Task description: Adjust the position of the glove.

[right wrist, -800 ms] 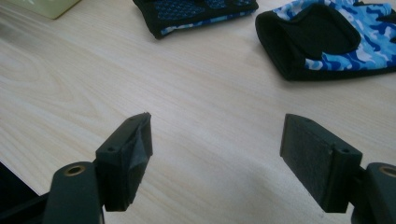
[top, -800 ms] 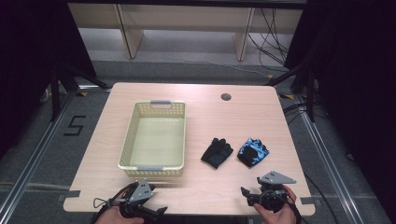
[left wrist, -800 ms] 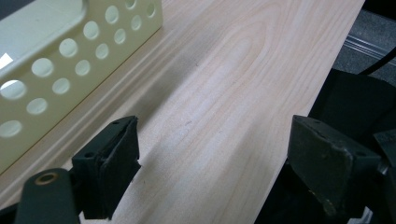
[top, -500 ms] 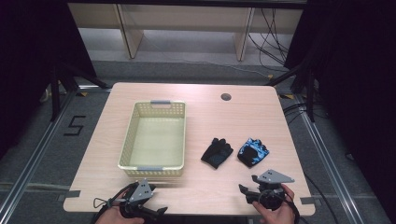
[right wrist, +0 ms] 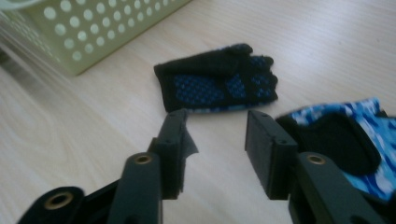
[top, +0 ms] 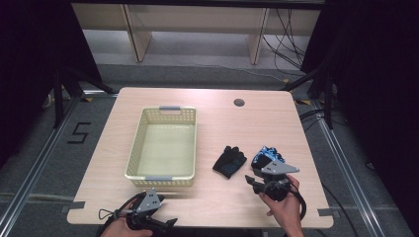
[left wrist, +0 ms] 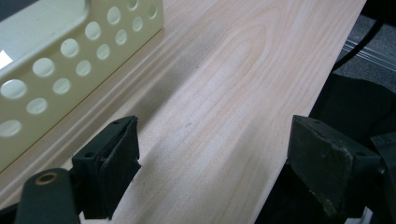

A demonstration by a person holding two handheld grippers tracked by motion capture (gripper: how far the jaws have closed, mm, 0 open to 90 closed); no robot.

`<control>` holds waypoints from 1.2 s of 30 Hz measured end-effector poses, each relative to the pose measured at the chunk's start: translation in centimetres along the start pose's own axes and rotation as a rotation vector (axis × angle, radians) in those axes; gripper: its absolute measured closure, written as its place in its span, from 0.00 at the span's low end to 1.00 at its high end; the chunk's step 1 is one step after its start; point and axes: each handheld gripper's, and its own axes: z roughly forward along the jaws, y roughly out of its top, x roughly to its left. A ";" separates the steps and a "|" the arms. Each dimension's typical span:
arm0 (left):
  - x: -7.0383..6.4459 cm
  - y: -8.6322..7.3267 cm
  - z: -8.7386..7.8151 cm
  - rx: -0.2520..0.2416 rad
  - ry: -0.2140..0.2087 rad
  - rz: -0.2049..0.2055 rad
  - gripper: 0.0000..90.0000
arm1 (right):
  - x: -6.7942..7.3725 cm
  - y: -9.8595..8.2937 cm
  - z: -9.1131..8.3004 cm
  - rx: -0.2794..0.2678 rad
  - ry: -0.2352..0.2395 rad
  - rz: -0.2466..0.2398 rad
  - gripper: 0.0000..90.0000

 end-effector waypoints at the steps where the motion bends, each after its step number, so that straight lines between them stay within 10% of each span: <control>1: 0.0 0.0 0.0 0.001 0.004 0.003 0.18 | -0.1 0.4 0.4 0.007 0.010 -0.012 0.75; 8: 0.1 0.0 -0.1 0.006 0.007 0.008 0.18 | -0.2 3.0 4.8 0.089 0.007 -0.073 0.97; 19: 0.1 0.0 -0.2 -0.003 0.006 0.010 0.18 | -0.5 4.4 9.3 0.158 0.002 -0.101 0.99; 27: 0.0 0.1 -0.2 -0.009 -0.002 0.025 0.18 | -0.9 3.7 10.1 0.206 -0.011 -0.118 1.00; 36: -0.1 0.1 -0.3 -0.015 0.001 0.008 0.18 | 0.6 2.4 8.4 0.228 0.007 0.006 1.00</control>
